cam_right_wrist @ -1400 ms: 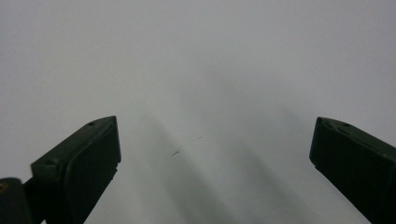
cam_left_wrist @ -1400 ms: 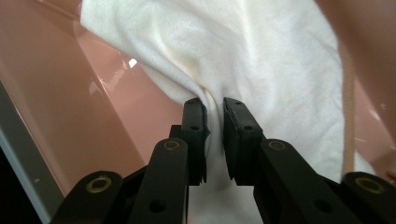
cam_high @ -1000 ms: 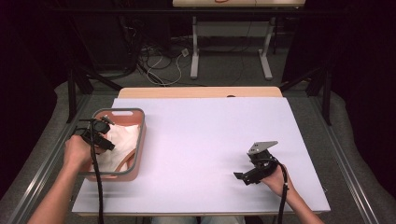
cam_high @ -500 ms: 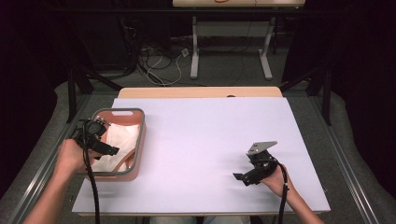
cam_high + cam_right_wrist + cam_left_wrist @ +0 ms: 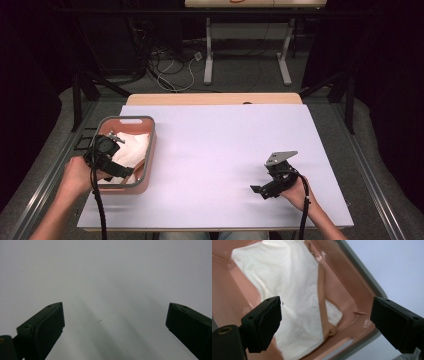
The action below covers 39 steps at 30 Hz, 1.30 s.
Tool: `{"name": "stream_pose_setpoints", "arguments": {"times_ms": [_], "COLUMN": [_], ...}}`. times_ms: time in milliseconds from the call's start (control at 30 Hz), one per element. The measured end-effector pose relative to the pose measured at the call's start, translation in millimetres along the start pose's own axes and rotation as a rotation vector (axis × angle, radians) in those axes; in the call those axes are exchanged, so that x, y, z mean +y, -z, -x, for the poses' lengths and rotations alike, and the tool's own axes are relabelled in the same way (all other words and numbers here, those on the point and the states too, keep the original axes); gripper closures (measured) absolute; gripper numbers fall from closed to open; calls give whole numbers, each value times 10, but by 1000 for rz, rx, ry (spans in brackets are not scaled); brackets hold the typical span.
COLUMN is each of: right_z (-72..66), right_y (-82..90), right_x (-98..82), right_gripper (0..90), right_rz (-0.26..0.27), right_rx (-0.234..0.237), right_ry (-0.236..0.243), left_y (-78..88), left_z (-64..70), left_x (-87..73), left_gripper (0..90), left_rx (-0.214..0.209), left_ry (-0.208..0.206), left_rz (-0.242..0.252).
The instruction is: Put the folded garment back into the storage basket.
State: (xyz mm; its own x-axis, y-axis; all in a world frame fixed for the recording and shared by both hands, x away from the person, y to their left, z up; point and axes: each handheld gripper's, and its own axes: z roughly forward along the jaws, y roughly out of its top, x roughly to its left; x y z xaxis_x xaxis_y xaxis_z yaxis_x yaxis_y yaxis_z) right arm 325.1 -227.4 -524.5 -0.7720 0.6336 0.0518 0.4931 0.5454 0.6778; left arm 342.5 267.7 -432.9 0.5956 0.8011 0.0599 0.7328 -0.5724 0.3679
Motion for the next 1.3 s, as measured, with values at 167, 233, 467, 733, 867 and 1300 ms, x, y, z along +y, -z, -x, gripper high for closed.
{"name": "stream_pose_setpoints", "arguments": {"times_ms": [167,233,467,733,867,1300], "right_z": [-18,-16,-45,-44,-57,-84], "right_y": [5,10,35,86,99,132], "right_x": [3,3,-7,-78,-95,-143], "right_gripper": [17,17,16,12,11,11], "right_rz": [-6,-15,-21,-12,-13,-12], "right_rx": [7,13,-2,-9,-4,-9], "right_ry": [-2,5,11,9,6,18], "left_y": [3,0,-12,-75,-92,-265], "left_z": [128,180,351,561,665,998], "left_x": [-3,0,39,65,87,126], "left_gripper": [84,77,52,0,0,0], "left_rx": [-10,-12,-53,-55,-62,-72], "left_ry": [-18,-29,-71,-106,-128,-193], "left_rz": [8,7,31,33,43,63]}}
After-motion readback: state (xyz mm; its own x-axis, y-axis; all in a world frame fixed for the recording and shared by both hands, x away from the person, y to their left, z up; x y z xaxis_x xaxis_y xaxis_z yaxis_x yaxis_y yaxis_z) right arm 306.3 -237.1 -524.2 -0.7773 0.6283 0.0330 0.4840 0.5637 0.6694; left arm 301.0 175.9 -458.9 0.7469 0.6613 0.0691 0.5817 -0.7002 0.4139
